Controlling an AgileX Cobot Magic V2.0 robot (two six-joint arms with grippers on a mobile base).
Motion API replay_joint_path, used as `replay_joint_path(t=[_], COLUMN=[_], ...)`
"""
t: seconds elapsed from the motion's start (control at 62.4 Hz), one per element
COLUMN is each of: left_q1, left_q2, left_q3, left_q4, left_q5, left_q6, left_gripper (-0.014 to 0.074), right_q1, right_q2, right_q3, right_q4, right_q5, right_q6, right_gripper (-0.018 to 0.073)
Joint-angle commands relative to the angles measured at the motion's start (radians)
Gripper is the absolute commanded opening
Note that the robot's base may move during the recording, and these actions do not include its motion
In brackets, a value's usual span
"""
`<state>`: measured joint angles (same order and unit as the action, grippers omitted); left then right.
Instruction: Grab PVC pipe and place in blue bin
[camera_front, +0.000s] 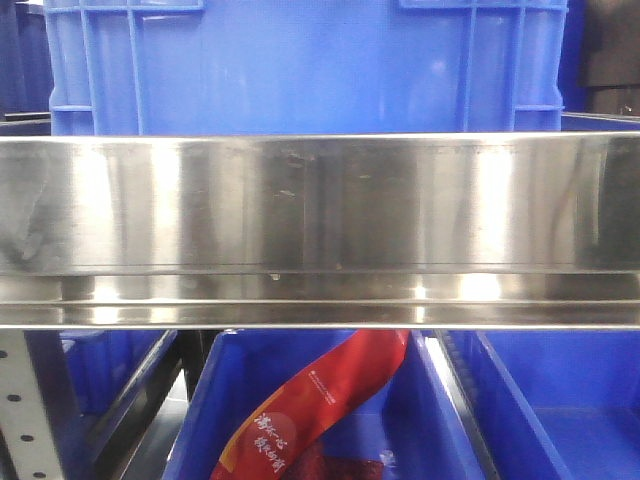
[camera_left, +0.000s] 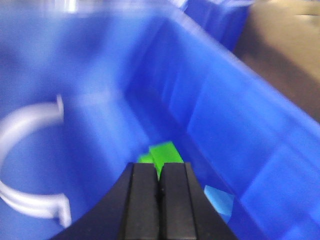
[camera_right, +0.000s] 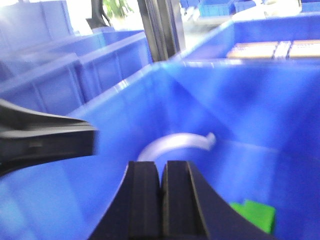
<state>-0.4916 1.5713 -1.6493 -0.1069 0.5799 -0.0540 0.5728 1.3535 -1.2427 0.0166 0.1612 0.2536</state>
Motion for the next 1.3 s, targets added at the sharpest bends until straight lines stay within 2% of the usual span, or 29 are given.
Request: replay_joint_path(t=[0.0, 0.096, 0.144, 0.256, 0.353, 0.513, 0.609, 0.737, 0.833, 1.01, 1.122, 1.282], left_q1=[-0.009, -0.009, -0.009, -0.009, -0.009, -0.009, -0.009, 0.0, 0.025, 0.116, 0.16, 0.212], left_q2=[-0.05, -0.1, -0.128, -0.211, -0.299, -0.454, -0.53, -0.618, -0.691, -0.83, -0.918, -1.016], left_q3=[-0.008, 0.013, 0.034, 0.137, 0.278, 0.498, 0.594, 0.697, 0.772, 0.922, 0.996, 1.087], left_q4=[0.002, 0.002, 0.002, 0.002, -0.011, -0.023, -0.023, -0.02, -0.02, -0.02, -0.02, -0.02], left_q5=[0.009, 0.002, -0.007, -0.06, -0.159, -0.398, -0.464, -0.466, -0.466, -0.464, -0.462, -0.462], left_q6=[0.028, 0.028, 0.028, 0.028, 0.028, 0.028, 0.028, 0.028, 0.028, 0.028, 0.028, 0.028], left_gripper=[-0.0111, -0.0111, -0.0111, -0.0111, -0.0111, -0.0111, -0.0111, -0.0111, -0.0111, -0.0111, -0.0111, -0.0111], right_q1=[-0.002, -0.002, -0.002, -0.005, -0.005, -0.005, -0.005, -0.01, -0.039, -0.166, -0.204, -0.243], right_q2=[-0.043, -0.073, -0.083, -0.109, -0.134, -0.191, -0.243, -0.329, -0.408, -0.561, -0.656, -0.812], right_q3=[-0.007, -0.007, -0.007, -0.007, -0.007, 0.02, 0.081, 0.191, 0.277, 0.421, 0.497, 0.643], right_q4=[0.006, -0.017, -0.06, -0.085, -0.085, -0.085, -0.13, -0.199, -0.205, -0.205, -0.207, -0.265], right_q5=[-0.025, 0.013, 0.038, 0.076, 0.079, 0.072, 0.07, 0.046, 0.03, 0.061, 0.062, 0.063], right_q6=[0.0, 0.0, 0.0, 0.0, 0.0, 0.0, 0.0, 0.0, 0.0, 0.0, 0.0, 0.0], right_gripper=[-0.0167, -0.0167, -0.0167, -0.0167, -0.0167, -0.0167, -0.0167, -0.0167, -0.0167, -0.0167, -0.0167, -0.0167])
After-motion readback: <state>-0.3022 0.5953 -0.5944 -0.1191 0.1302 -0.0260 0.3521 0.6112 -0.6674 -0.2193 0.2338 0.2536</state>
